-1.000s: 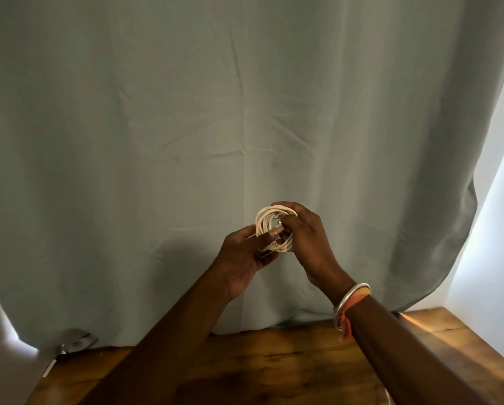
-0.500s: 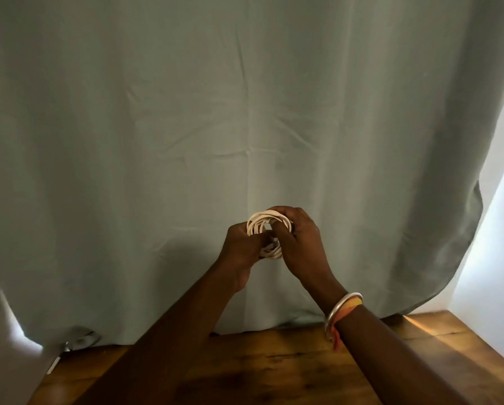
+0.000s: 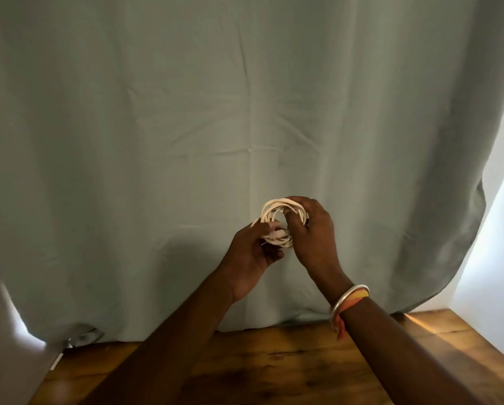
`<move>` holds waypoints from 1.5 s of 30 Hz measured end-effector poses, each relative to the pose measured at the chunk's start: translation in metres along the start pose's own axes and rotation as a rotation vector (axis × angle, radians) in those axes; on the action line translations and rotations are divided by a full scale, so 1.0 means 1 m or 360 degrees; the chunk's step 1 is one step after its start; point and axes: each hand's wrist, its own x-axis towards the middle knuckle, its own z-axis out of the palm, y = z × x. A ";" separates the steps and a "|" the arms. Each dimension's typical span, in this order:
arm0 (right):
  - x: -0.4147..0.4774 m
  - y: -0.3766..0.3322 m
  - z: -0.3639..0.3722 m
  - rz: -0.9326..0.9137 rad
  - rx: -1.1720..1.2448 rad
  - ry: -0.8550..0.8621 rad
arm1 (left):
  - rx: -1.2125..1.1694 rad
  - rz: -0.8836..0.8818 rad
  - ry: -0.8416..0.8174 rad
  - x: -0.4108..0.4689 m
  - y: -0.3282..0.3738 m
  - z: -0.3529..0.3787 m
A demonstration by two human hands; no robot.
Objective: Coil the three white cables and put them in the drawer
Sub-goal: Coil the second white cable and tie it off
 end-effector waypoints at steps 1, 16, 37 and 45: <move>-0.001 0.000 0.000 -0.0003 -0.0006 -0.0002 | 0.0009 0.0017 -0.0036 0.000 -0.002 -0.001; -0.003 -0.001 -0.004 0.0137 0.0102 -0.0030 | 0.0209 0.0232 -0.0016 -0.004 -0.002 -0.008; 0.000 -0.015 -0.007 0.0251 0.0201 0.0024 | 0.0343 0.0278 -0.0040 -0.009 0.005 0.003; -0.008 -0.019 0.001 0.0238 0.0218 0.0012 | 0.0365 0.0297 0.0417 0.000 -0.001 0.012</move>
